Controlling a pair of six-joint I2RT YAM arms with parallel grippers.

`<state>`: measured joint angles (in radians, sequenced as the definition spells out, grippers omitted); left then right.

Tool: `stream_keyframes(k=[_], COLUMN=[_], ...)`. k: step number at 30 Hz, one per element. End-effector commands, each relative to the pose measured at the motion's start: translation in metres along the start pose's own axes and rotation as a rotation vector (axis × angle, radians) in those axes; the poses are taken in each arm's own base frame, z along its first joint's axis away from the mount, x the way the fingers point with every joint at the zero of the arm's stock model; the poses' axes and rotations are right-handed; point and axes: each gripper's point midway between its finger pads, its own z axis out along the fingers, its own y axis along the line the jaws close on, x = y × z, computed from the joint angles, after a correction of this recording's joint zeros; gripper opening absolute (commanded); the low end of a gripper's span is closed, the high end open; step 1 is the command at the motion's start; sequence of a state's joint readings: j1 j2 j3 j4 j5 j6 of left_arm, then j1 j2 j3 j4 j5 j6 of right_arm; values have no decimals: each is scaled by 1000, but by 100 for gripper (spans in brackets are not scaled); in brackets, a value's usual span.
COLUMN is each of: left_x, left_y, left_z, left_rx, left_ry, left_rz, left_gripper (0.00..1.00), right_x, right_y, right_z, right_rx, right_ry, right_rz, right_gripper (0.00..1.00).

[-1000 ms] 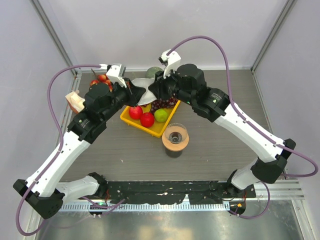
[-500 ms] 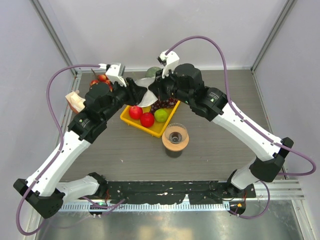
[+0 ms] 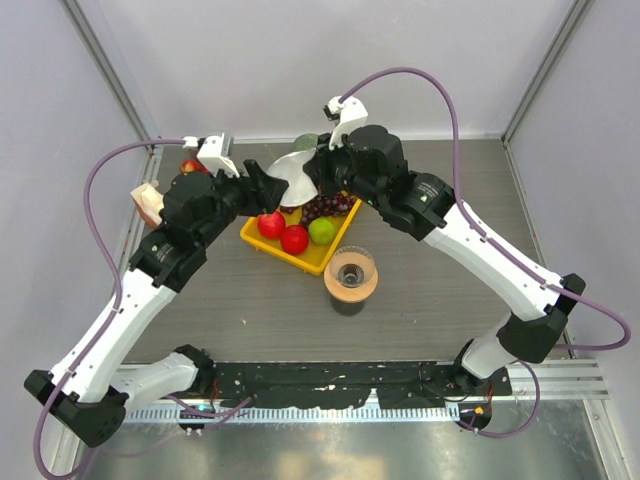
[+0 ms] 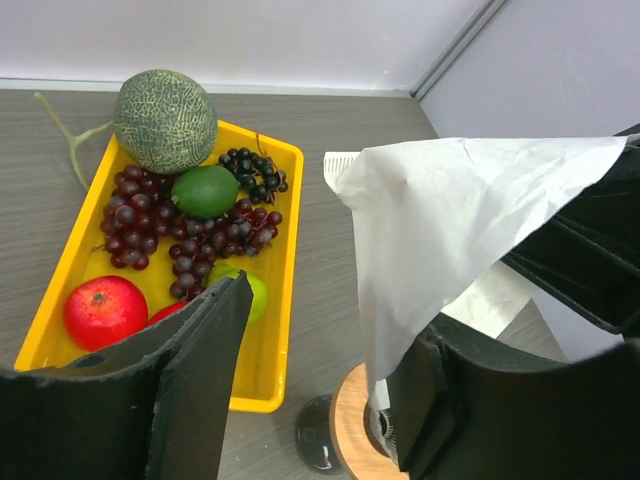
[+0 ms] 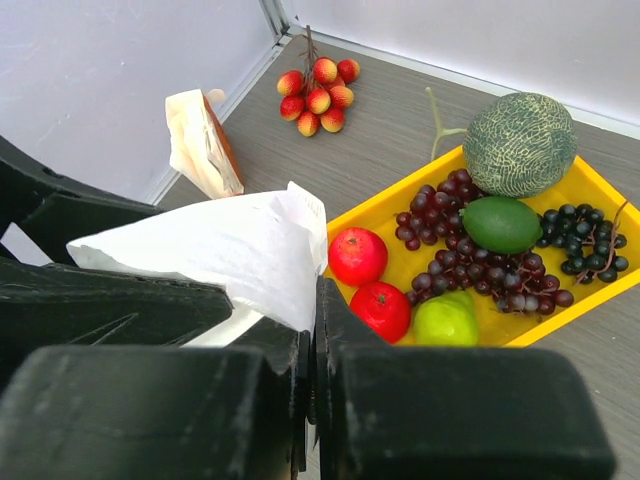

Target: Place the coffee filter in the dripper

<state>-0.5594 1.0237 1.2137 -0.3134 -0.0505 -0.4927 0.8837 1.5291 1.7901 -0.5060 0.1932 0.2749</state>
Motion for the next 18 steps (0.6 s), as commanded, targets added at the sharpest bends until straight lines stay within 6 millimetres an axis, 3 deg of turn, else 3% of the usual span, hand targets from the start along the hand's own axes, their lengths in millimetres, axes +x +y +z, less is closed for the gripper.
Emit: stream_keyframes(k=[1,10,18], left_x=[-14,-22,-19], left_y=[-10,-29,-35], left_z=[3,10,8], left_rx=[44,123,153], left_ry=[-49,-48,-44], left_rz=[-40,-46,-33], left_gripper=[56,2,0], right_x=[-23,-15,-7], right_y=[9,15,21], right_z=[-4,1,5], right_rx=[4,16,1], right_ry=[-71,-59,-38], right_rz=[63,32,9], right_gripper=[5,5,5])
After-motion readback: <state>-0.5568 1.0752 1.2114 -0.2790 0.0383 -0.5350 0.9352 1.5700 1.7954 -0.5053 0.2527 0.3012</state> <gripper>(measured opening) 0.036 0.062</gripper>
